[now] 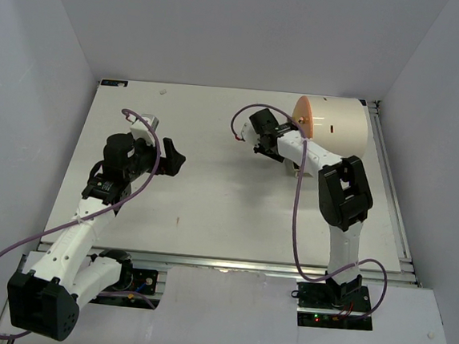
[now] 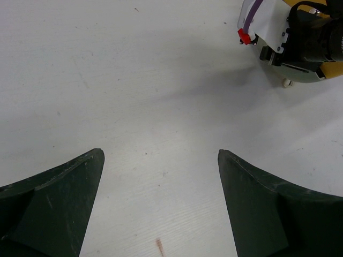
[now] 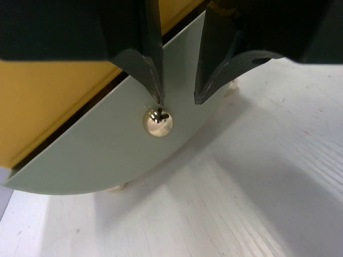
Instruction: Organize the makeup
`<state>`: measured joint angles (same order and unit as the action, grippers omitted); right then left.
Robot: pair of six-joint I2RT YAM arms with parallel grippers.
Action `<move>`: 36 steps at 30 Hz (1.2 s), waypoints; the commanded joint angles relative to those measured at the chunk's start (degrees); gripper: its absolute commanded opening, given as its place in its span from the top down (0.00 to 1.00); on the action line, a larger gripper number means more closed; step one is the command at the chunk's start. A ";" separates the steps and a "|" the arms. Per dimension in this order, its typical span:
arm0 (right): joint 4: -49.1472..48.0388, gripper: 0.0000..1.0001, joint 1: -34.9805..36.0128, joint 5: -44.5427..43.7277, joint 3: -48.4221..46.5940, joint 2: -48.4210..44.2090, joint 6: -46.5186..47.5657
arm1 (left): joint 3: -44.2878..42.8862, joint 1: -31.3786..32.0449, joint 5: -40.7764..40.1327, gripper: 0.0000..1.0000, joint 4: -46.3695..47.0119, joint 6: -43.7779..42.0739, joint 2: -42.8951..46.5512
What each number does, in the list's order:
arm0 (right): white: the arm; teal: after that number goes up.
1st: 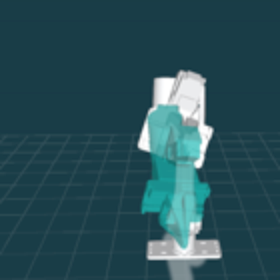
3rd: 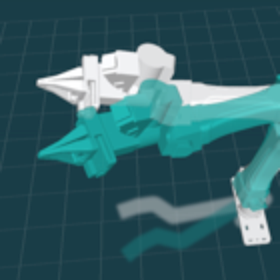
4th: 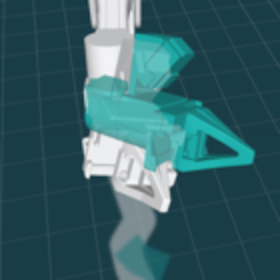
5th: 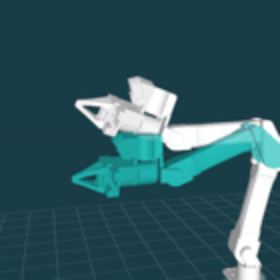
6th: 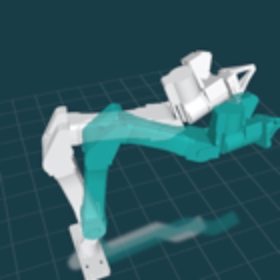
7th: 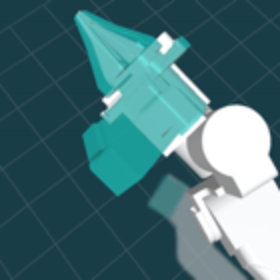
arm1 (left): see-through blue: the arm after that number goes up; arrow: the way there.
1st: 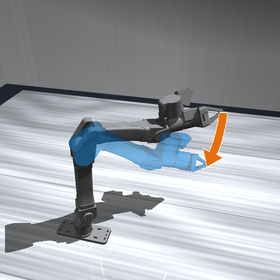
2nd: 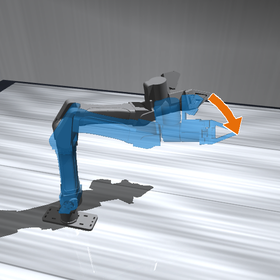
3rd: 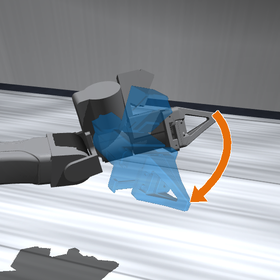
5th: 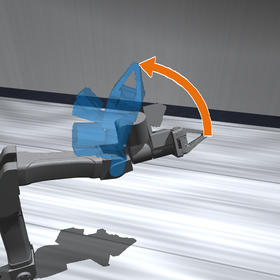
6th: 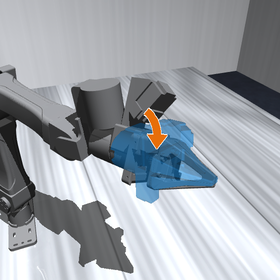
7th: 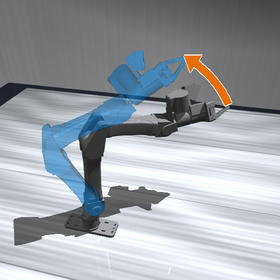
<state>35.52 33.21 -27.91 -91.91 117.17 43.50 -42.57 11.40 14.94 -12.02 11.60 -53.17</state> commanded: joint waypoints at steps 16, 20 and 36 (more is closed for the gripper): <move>12.55 0.61 -2.18 30.36 1.34 -21.41 -3.91 | 0.99 -0.49 -0.67 0.02 0.61 -0.44 0.98; 7.12 0.32 -3.79 43.15 11.11 -36.72 -5.72 | 1.27 -0.41 0.77 0.02 1.14 -0.70 1.52; -7.73 0.10 -26.84 47.92 46.84 -79.79 -18.59 | 5.26 -0.41 10.10 0.02 3.25 -2.23 12.09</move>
<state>30.07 9.32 16.64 -49.78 36.44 30.49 -37.83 11.33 21.39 -8.77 10.37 -44.78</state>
